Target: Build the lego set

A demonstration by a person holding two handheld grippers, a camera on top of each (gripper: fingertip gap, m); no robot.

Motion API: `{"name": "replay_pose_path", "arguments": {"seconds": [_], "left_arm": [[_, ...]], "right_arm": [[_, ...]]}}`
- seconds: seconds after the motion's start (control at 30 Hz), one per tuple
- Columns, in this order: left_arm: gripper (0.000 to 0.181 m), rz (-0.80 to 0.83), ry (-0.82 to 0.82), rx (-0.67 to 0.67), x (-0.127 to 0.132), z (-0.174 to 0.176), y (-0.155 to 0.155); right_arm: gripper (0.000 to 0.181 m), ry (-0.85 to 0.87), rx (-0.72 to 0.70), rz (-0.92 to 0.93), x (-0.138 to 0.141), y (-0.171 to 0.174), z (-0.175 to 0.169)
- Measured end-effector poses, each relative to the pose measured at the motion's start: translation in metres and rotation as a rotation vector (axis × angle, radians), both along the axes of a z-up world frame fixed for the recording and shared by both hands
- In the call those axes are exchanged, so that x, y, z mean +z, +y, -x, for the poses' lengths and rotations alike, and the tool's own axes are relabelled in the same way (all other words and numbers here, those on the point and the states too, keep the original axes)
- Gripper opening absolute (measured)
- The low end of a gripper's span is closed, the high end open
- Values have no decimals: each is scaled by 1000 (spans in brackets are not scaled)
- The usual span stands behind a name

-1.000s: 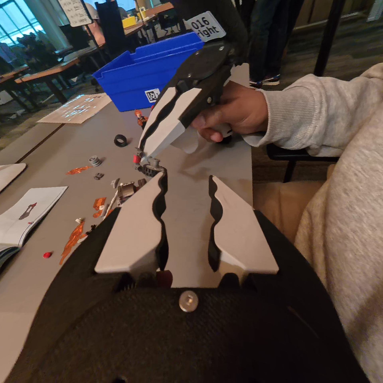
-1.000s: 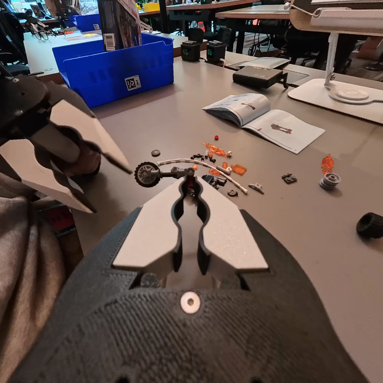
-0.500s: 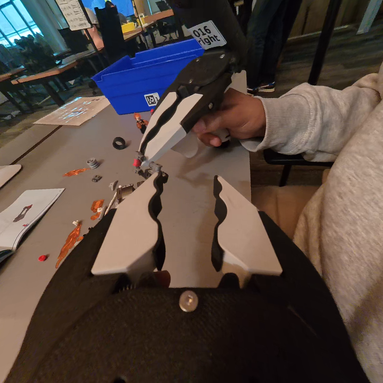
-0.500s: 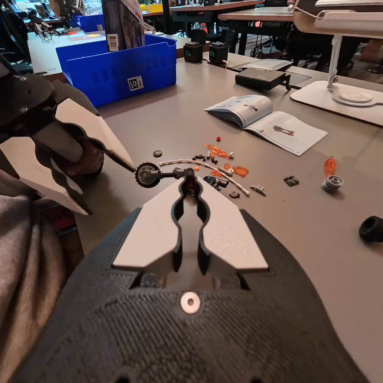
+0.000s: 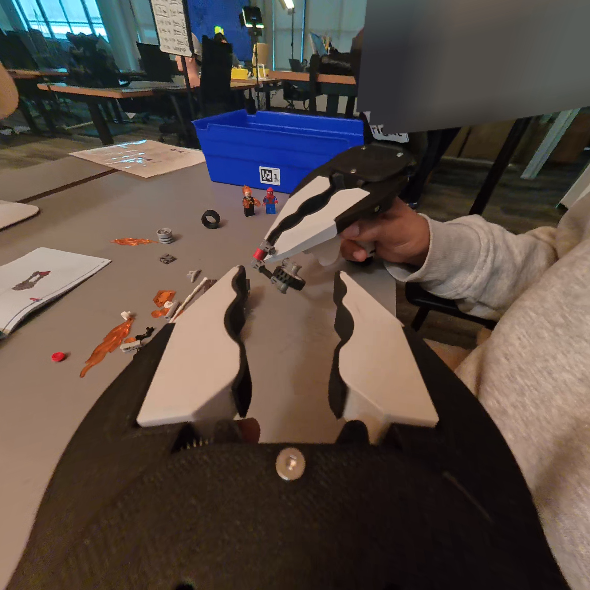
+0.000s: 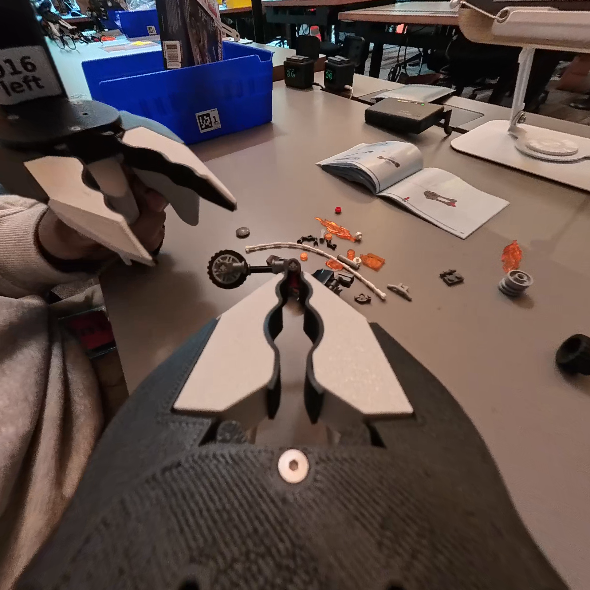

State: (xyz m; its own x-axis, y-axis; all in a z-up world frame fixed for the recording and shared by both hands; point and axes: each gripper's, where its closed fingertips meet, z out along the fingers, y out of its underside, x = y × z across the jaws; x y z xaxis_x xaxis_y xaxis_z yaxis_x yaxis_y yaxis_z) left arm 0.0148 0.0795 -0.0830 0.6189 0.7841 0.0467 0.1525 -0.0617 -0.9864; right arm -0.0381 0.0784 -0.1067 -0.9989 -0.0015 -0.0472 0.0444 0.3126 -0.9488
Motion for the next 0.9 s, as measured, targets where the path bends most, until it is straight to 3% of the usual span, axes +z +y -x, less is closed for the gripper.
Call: {"name": "replay_pose_path", "arguments": {"seconds": [0.53, 0.73, 0.9], "left_arm": [[58, -92, -55, -1, 0, 4, -7], [60, -135, -64, 4, 2, 5, -11], [60, -156, -78, 2, 2, 6, -13]], "right_arm": [[3, 13, 14, -35, -5, -2, -3], [3, -38, -70, -252, -35, 8, 6], [3, -42, -98, -331, -34, 15, 3]]}}
